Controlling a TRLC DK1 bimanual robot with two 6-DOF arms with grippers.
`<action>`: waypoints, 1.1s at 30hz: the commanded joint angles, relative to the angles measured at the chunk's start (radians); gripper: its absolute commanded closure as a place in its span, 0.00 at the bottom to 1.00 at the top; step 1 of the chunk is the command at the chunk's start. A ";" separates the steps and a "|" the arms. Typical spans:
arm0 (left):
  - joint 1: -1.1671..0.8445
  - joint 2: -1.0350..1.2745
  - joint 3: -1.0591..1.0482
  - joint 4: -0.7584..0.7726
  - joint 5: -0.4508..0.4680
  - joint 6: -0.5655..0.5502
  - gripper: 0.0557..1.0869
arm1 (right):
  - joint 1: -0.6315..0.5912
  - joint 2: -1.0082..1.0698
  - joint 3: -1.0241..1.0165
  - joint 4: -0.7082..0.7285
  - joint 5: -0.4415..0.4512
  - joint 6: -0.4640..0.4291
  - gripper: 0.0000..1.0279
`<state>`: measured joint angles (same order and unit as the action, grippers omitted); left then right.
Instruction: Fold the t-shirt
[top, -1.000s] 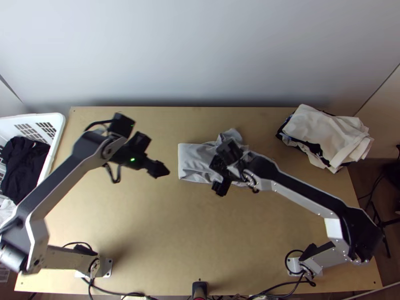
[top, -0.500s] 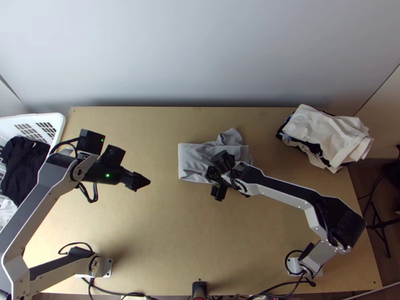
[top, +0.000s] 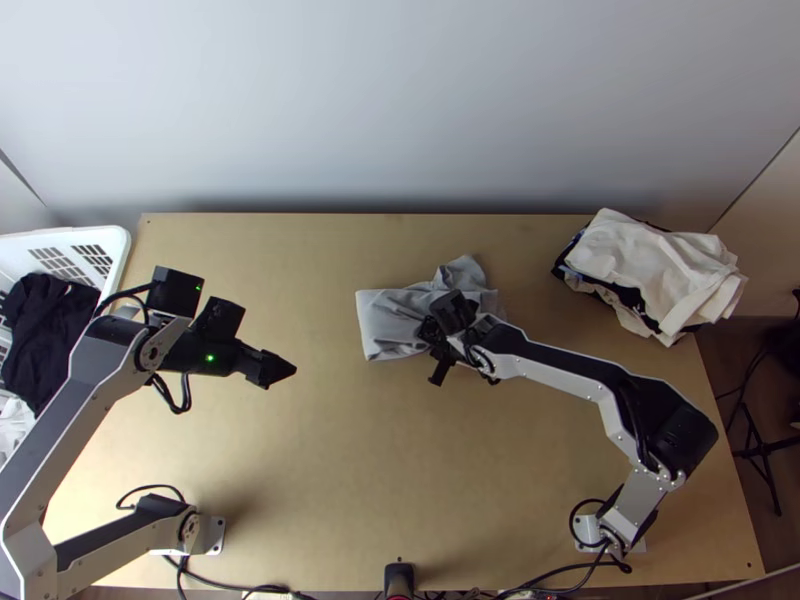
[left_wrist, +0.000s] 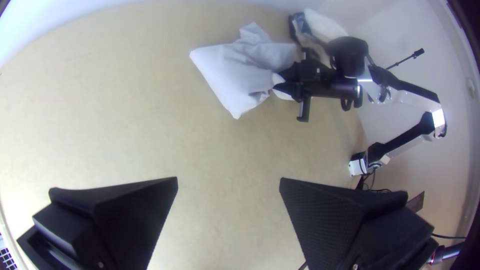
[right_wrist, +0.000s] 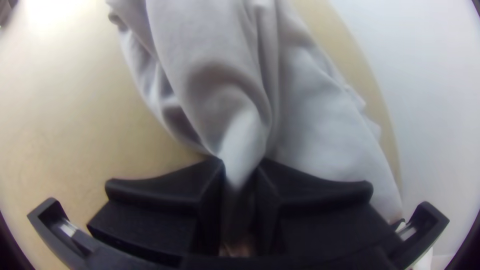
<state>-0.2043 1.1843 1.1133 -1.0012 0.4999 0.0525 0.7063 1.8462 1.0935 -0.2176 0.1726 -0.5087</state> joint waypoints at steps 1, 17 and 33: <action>0.008 -0.006 0.014 -0.008 -0.001 0.000 0.04 | -0.021 -0.104 0.020 -0.026 0.010 0.039 0.97; 0.059 -0.023 0.019 -0.019 0.000 -0.014 0.04 | -0.323 -0.420 0.304 -0.293 -0.015 0.263 0.97; 0.106 -0.072 -0.084 -0.037 -0.001 0.015 0.04 | -1.005 -0.565 0.451 -0.348 -0.335 0.253 0.97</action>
<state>-0.1158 1.1282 1.0775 -1.0382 0.4995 0.0463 0.0040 1.3037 1.4693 -0.5526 -0.0101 -0.2359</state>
